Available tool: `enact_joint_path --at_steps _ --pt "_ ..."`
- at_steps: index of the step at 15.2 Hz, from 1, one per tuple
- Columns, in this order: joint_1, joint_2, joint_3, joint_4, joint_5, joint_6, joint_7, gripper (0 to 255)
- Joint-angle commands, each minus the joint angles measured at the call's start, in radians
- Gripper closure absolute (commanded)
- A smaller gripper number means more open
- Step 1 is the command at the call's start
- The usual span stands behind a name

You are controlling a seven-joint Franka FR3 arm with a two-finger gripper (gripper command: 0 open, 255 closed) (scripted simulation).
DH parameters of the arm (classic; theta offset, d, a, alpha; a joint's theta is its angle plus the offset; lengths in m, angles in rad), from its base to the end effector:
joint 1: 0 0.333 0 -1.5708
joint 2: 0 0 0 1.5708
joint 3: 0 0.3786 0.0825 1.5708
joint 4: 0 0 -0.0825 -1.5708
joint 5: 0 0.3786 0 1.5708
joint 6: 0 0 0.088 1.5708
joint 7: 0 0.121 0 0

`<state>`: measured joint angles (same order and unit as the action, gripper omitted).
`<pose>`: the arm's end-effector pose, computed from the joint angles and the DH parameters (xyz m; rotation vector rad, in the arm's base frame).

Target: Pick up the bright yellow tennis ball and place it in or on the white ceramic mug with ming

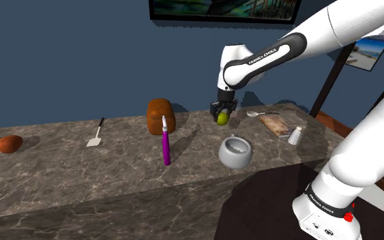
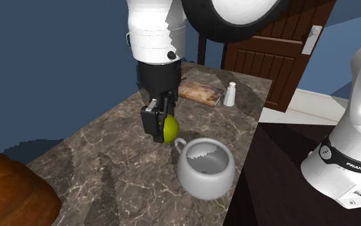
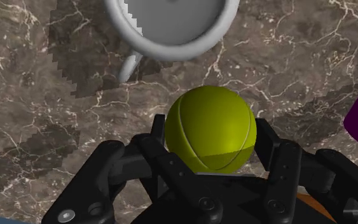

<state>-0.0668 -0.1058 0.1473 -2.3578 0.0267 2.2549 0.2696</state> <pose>0.4749 0.0403 0.4226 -3.1194 0.3236 -0.0015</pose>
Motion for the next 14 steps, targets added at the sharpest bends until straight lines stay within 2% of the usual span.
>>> enact_joint_path --at_steps 1,6,14 --pt "-0.004 -0.084 -0.009 -0.082 0.014 -0.001 -0.024 255" --pt "-0.010 -0.309 -0.045 -0.293 0.033 -0.016 -0.083 255" --pt "-0.010 -0.229 -0.040 -0.346 0.032 0.117 -0.081 255"
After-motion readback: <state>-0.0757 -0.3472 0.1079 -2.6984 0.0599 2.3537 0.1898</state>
